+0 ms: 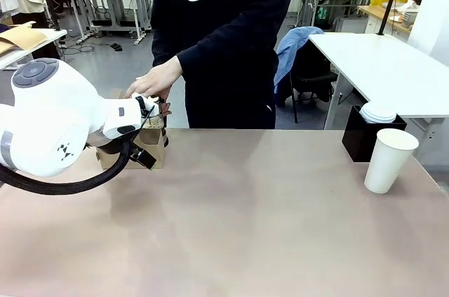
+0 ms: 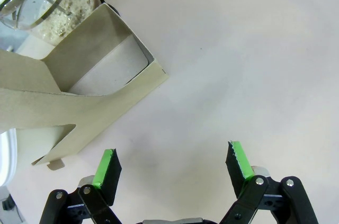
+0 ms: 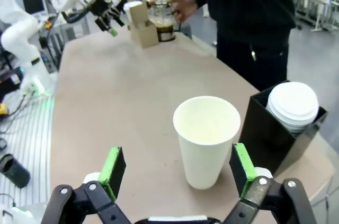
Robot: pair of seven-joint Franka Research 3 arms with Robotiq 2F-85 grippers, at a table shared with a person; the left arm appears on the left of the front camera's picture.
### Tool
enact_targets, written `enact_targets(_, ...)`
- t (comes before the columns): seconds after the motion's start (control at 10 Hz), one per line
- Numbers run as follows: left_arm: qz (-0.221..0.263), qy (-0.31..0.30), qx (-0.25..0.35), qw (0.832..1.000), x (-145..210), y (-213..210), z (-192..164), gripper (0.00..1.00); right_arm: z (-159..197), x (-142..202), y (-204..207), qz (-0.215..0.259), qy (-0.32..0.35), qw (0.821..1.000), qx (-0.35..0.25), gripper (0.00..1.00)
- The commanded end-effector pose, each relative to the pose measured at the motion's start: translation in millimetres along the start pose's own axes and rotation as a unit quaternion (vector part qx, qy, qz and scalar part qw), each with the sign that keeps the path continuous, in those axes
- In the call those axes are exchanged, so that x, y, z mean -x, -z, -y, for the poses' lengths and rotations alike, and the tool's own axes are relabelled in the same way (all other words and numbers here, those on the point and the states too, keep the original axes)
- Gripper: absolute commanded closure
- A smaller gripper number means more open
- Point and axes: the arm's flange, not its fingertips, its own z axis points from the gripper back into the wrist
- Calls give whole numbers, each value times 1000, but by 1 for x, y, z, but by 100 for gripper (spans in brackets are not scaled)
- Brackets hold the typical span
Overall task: Pour a drink into a cup and package it in a carrier.
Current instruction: Pick up the 600 ml Paper Cup and place it in the middle top area of the table.
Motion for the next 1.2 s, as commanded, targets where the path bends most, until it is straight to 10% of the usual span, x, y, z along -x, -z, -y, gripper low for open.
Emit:
enact_targets(0.0,0,-1,0,1000,0,0,-1,0,-9,-18,-9,-7,-19,1000,-2,0)
enact_targets(1.1,0,-1,0,1000,0,0,-1,0,13,94,54,116,1,993,7,0)
